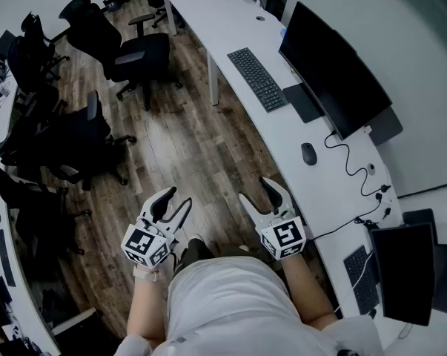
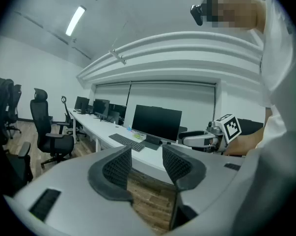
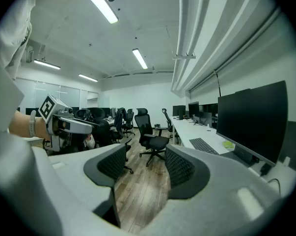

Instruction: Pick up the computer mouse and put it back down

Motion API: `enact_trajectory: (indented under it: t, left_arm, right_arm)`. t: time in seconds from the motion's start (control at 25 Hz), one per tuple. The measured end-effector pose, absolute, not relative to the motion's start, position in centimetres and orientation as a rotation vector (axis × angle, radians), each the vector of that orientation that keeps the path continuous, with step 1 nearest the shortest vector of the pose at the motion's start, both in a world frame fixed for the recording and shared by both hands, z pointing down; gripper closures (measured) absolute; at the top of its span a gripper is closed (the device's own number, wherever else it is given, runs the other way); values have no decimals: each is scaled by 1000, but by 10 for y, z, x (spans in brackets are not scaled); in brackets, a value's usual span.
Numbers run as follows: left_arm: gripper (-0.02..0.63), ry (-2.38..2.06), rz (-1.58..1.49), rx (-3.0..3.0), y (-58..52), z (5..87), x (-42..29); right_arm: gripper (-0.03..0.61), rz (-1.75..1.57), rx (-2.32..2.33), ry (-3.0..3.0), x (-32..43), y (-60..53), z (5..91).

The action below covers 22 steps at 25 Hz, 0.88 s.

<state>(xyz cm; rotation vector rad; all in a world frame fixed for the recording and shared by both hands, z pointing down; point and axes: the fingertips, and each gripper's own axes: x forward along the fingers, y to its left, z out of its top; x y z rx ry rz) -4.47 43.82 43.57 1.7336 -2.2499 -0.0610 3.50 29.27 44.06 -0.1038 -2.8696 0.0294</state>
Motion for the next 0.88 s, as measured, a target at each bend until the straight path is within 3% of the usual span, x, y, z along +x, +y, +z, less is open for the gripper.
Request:
enact_trajectory:
  t: [0.88]
  left_arm:
    - [437,-2078,-91,1870,470,465,-152]
  right_arm:
    - [322,26,13,-2824,-75,353,465]
